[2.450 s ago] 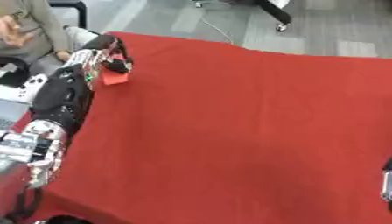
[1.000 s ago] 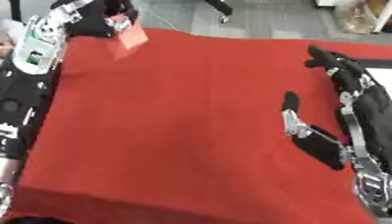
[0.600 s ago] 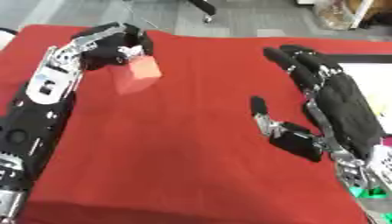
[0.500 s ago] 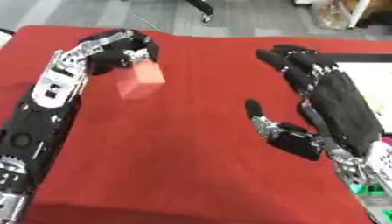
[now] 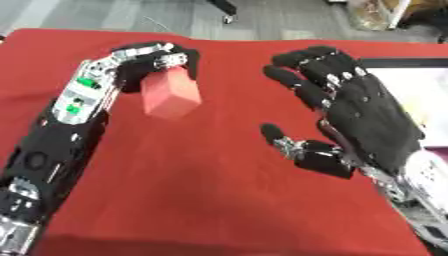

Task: Pick up the objects with one hand, pass them to the other hand, and then place them into the box on the other side of the table.

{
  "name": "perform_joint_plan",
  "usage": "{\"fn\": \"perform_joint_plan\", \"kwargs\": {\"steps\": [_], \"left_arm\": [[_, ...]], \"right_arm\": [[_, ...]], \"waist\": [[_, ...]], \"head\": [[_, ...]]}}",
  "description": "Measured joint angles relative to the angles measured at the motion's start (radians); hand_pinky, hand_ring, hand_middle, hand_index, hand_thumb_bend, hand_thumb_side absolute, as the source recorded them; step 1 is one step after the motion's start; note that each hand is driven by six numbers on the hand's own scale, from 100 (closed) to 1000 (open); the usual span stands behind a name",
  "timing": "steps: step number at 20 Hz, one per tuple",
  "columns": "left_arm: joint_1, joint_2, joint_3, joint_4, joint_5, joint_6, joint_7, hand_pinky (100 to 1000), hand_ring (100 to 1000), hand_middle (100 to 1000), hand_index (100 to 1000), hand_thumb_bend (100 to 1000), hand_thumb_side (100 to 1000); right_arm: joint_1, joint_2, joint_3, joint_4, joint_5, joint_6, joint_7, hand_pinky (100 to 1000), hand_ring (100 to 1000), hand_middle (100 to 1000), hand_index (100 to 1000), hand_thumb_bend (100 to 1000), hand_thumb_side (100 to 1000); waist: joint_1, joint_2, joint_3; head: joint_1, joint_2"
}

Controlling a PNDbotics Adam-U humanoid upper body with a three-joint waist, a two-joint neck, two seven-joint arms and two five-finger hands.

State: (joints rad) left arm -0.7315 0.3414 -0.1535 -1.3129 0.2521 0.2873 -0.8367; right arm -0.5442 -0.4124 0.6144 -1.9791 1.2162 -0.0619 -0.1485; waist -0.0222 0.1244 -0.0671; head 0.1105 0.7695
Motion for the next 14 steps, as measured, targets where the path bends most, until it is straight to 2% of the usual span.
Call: {"fn": "perform_joint_plan", "kwargs": {"steps": [9, 14], "left_arm": [[-0.009, -0.045, -0.018, -0.001, 0.063, 0.087, 0.057, 556, 359, 292, 487, 100, 602], [-0.022, -0.053, -0.051, 0.004, 0.051, 0.099, 0.040, 556, 361, 293, 488, 100, 606]], "right_arm": [[-0.034, 0.012, 0.028, 0.000, 0.056, 0.003, 0.030, 834, 797, 837, 881, 369, 369], [-0.057, 0.011, 0.041, 0.000, 0.053, -0.046, 0.045, 848, 795, 861, 878, 361, 335]], "waist": [[-0.005, 0.001, 0.002], [-0.006, 0.001, 0.002]], "head": [[-0.025, 0.002], [-0.034, 0.002]]}}
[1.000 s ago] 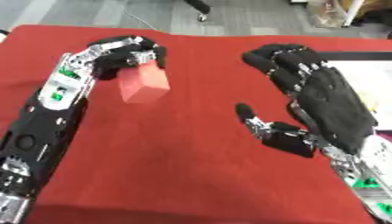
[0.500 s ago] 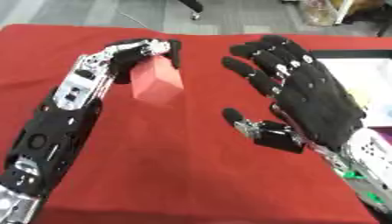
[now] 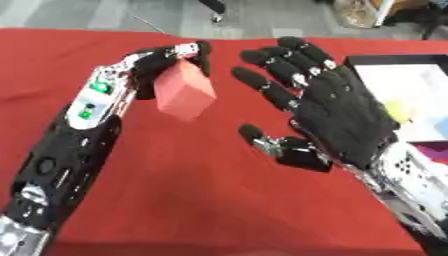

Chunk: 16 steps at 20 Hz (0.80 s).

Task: Pick up the objects with one hand, pass them to the other hand, and then place them into the box on the other side of the table.

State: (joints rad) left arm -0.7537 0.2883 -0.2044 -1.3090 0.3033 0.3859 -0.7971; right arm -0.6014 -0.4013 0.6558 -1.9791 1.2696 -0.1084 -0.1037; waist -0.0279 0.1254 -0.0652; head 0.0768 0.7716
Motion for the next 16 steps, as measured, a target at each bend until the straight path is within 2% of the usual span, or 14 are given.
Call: {"fn": "perform_joint_plan", "kwargs": {"steps": [11, 16], "left_arm": [[-0.027, -0.032, -0.049, 0.028, -0.050, -0.026, -0.056, 558, 364, 295, 490, 100, 604], [-0.040, -0.047, -0.061, 0.027, -0.049, -0.034, -0.064, 558, 363, 295, 490, 100, 599]], "right_arm": [[-0.050, -0.037, 0.029, 0.000, -0.047, -0.167, 0.074, 886, 815, 933, 899, 327, 223], [-0.061, -0.056, 0.030, 0.000, -0.061, -0.214, 0.107, 905, 828, 974, 915, 327, 117]], "waist": [[-0.002, 0.000, 0.005], [-0.002, 0.000, 0.010]], "head": [[-0.011, 0.000], [-0.016, 0.000]]}}
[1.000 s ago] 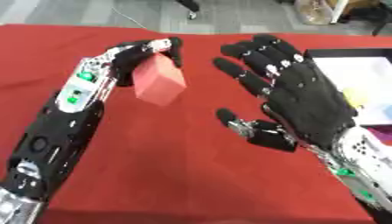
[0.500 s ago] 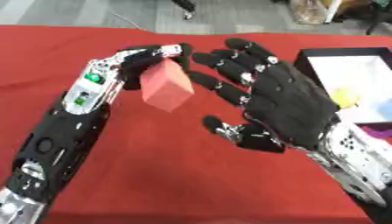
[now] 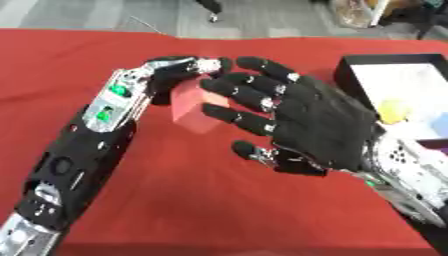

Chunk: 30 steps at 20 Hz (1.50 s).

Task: Pick up the objects with one hand, pass them to the other hand, and then place them into the box on the other side of the table.

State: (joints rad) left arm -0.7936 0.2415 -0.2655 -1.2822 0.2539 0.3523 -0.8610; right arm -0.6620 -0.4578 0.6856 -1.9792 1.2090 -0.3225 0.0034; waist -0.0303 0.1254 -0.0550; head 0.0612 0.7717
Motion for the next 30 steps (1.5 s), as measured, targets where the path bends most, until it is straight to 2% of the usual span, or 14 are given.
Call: {"fn": "perform_joint_plan", "kwargs": {"steps": [9, 30], "left_arm": [[-0.017, -0.023, -0.025, -0.013, 0.016, 0.001, 0.001, 558, 362, 295, 490, 100, 597], [-0.029, -0.059, -0.069, -0.055, 0.048, 0.021, 0.021, 558, 362, 296, 490, 100, 610]], "right_arm": [[-0.009, -0.018, 0.005, 0.000, 0.003, -0.040, 0.043, 915, 830, 994, 918, 335, 100], [-0.017, -0.035, 0.006, 0.000, 0.046, -0.033, 0.045, 924, 827, 1000, 916, 316, 100]], "waist": [[0.001, 0.000, 0.006], [0.005, 0.000, 0.012]], "head": [[-0.009, 0.000], [-0.013, 0.000]]}}
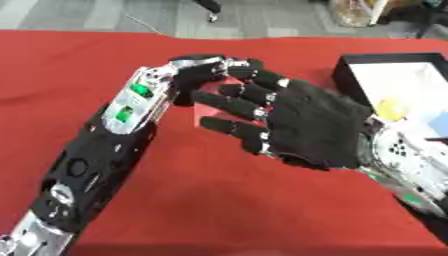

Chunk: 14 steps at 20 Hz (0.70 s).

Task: Pick up the objects with one hand, pass them to the other hand, and then place them into the box on the other side of the table.

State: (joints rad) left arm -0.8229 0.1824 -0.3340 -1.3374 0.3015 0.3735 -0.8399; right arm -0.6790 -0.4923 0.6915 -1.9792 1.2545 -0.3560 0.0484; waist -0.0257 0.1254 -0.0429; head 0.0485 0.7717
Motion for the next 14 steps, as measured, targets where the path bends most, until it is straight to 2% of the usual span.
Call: {"fn": "perform_joint_plan", "kwargs": {"steps": [14], "left_arm": [[-0.005, -0.009, -0.006, -0.010, 0.015, 0.008, 0.008, 581, 361, 296, 490, 100, 600]], "right_arm": [[0.000, -0.011, 0.005, -0.001, 0.026, 0.008, -0.010, 929, 830, 1000, 915, 314, 100]], "waist": [[0.002, 0.000, 0.003]], "head": [[0.002, 0.000]]}}
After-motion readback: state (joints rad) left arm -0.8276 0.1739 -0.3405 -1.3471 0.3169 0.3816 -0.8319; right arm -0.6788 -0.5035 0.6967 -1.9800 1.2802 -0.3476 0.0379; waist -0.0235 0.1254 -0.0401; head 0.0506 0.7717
